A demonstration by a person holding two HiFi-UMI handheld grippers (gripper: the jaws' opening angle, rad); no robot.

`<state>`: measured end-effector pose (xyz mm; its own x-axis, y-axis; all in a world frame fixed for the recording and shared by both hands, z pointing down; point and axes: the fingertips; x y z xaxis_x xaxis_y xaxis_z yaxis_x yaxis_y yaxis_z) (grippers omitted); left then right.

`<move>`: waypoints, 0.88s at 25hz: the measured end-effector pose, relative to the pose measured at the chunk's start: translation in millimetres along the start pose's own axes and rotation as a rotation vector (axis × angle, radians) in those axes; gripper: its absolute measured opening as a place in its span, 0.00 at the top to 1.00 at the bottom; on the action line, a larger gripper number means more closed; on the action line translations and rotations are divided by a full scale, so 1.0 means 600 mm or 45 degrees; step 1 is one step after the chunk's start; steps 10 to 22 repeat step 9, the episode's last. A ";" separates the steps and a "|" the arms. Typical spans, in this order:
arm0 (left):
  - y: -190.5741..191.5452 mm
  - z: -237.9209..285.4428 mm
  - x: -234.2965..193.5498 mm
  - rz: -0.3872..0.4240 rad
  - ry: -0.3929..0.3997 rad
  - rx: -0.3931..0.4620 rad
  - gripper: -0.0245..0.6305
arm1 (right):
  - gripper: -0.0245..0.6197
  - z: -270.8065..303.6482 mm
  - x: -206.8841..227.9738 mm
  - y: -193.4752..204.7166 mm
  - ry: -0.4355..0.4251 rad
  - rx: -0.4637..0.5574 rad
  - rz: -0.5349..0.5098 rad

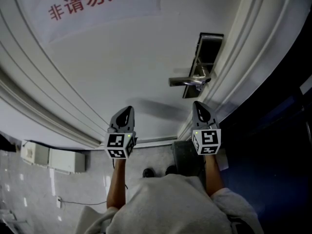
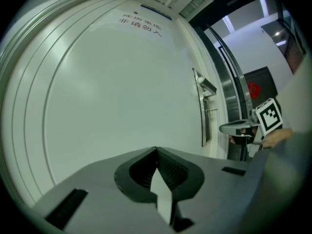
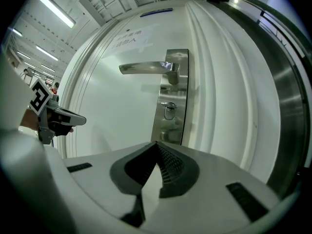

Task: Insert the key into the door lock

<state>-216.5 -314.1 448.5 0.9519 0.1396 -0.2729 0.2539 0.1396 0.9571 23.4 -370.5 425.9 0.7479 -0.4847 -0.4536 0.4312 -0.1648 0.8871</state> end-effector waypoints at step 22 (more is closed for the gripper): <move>-0.002 0.009 0.004 0.001 0.008 0.001 0.94 | 0.93 0.001 0.004 0.003 0.000 -0.002 -0.004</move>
Point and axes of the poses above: the fingertips, and each gripper's own axes: z forward along the fingers, x to its right, y out of its underside, and after that the axes turned 15 degrees about -z, right-handed
